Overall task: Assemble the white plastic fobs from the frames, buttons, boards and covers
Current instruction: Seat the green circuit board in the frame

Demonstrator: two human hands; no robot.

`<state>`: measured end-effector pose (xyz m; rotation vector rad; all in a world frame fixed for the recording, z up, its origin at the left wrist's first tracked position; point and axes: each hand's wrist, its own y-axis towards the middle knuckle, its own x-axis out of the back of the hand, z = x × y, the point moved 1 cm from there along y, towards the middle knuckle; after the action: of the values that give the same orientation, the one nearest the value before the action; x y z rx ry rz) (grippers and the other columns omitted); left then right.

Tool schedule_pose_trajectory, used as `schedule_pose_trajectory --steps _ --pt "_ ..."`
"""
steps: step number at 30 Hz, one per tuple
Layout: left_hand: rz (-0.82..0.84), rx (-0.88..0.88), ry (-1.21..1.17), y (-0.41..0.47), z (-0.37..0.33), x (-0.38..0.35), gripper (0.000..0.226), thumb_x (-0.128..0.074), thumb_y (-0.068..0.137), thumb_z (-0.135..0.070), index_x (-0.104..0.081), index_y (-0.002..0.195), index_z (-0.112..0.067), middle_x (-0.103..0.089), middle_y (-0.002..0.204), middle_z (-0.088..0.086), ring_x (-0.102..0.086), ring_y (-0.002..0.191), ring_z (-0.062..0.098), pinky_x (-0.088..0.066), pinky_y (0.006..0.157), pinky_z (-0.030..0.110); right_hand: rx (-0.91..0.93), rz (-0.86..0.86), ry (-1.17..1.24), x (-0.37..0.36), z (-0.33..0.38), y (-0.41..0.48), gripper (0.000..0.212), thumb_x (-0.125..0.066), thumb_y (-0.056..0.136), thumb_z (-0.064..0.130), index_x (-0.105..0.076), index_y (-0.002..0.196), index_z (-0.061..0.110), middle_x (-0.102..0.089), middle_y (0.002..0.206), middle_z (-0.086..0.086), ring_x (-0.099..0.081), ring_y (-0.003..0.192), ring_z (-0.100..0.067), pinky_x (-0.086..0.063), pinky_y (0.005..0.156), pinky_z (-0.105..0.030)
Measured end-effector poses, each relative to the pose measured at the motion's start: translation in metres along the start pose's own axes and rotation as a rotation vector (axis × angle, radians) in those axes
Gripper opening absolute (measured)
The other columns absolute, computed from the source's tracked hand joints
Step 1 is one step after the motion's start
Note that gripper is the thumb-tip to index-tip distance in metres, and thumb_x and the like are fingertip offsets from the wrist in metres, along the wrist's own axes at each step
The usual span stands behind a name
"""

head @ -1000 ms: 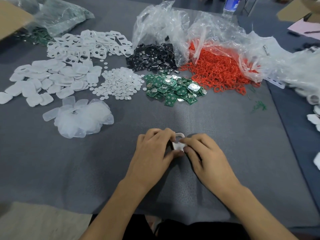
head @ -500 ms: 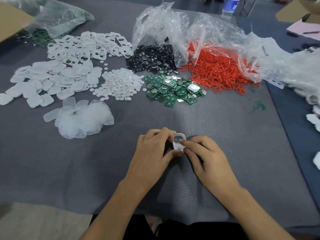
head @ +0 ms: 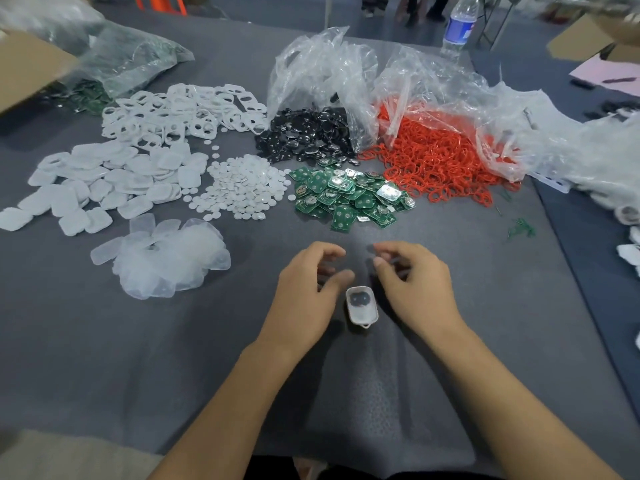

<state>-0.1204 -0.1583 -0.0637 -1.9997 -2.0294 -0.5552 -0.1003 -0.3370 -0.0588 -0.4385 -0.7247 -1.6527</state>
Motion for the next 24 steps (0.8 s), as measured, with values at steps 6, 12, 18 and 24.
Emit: schedule_pose_trajectory --steps 6,12,18,24 --pt "-0.137 0.030 0.253 0.063 -0.005 -0.015 0.028 -0.060 0.099 -0.007 -0.064 0.126 -0.008 -0.066 0.119 0.009 -0.061 0.112 0.024 -0.047 0.099 0.033 0.053 0.085 -0.151 -0.038 0.025 0.056 0.037 -0.070 0.089 0.018 -0.067 0.125 0.017 -0.066 0.112 -0.005 -0.060 0.100 -0.022 -0.045 0.090 -0.027" --pt "-0.236 0.026 0.285 0.080 0.003 -0.021 0.028 -0.056 0.101 -0.016 -0.065 0.126 -0.022 -0.070 0.117 -0.004 -0.061 0.112 0.021 -0.052 0.091 0.041 0.101 0.060 -0.117 -0.053 0.016 0.069 0.038 -0.068 0.091 0.015 -0.065 0.128 0.012 -0.062 0.111 -0.006 -0.057 0.101 -0.019 -0.032 0.082 -0.013" --pt "-0.259 -0.052 0.162 0.079 0.008 -0.018 0.028 -0.060 0.099 -0.017 -0.069 0.124 -0.025 -0.072 0.115 -0.012 -0.065 0.106 0.007 -0.051 0.091 0.024 0.103 -0.040 0.045 -0.053 0.005 0.067 0.037 -0.074 0.086 0.009 -0.064 0.120 0.020 -0.056 0.102 0.004 -0.053 0.081 -0.002 -0.038 0.075 -0.004" --pt "-0.227 -0.036 -0.164 0.068 0.004 -0.007 0.026 -0.063 0.099 -0.007 -0.073 0.117 -0.022 -0.075 0.106 -0.011 -0.070 0.098 0.003 -0.056 0.089 0.021 0.037 -0.001 0.350 -0.036 0.019 0.057 0.037 -0.073 0.084 -0.004 -0.067 0.116 0.015 -0.066 0.107 -0.007 -0.064 0.087 -0.007 -0.049 0.077 -0.014"
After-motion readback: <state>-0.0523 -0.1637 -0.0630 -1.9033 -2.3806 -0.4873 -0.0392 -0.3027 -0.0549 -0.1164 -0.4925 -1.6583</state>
